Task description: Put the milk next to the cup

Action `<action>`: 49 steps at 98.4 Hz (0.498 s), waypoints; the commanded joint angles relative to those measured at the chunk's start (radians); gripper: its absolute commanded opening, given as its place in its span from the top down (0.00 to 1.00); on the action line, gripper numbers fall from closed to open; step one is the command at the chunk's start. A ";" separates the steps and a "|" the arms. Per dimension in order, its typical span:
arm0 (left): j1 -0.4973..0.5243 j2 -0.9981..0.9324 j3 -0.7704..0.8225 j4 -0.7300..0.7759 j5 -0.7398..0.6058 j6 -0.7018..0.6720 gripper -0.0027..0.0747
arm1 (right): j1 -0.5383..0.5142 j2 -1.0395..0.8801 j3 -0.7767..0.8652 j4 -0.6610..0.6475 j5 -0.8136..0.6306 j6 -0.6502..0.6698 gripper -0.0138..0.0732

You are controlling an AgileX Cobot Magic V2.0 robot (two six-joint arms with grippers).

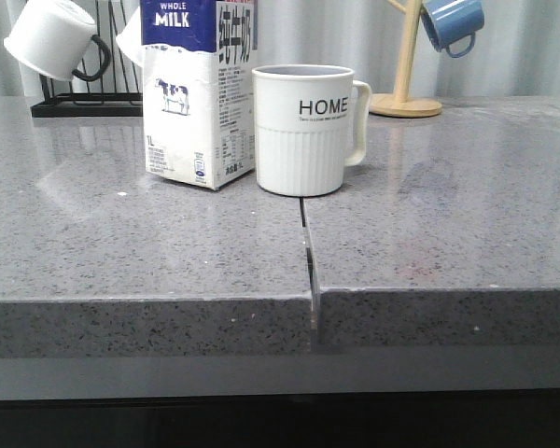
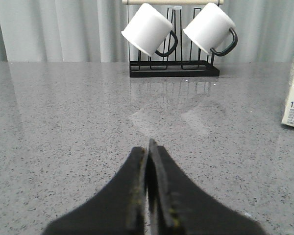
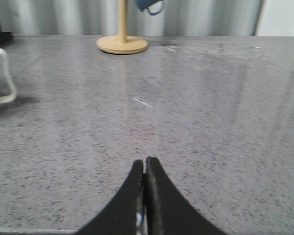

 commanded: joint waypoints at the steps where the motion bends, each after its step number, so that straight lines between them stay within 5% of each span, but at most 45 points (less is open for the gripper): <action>1: 0.003 -0.033 0.041 -0.008 -0.077 -0.008 0.99 | -0.038 -0.016 0.001 -0.015 -0.117 -0.007 0.92; 49: 0.003 -0.033 0.041 -0.008 -0.077 -0.008 0.99 | -0.055 -0.203 0.053 -0.014 -0.031 -0.003 0.92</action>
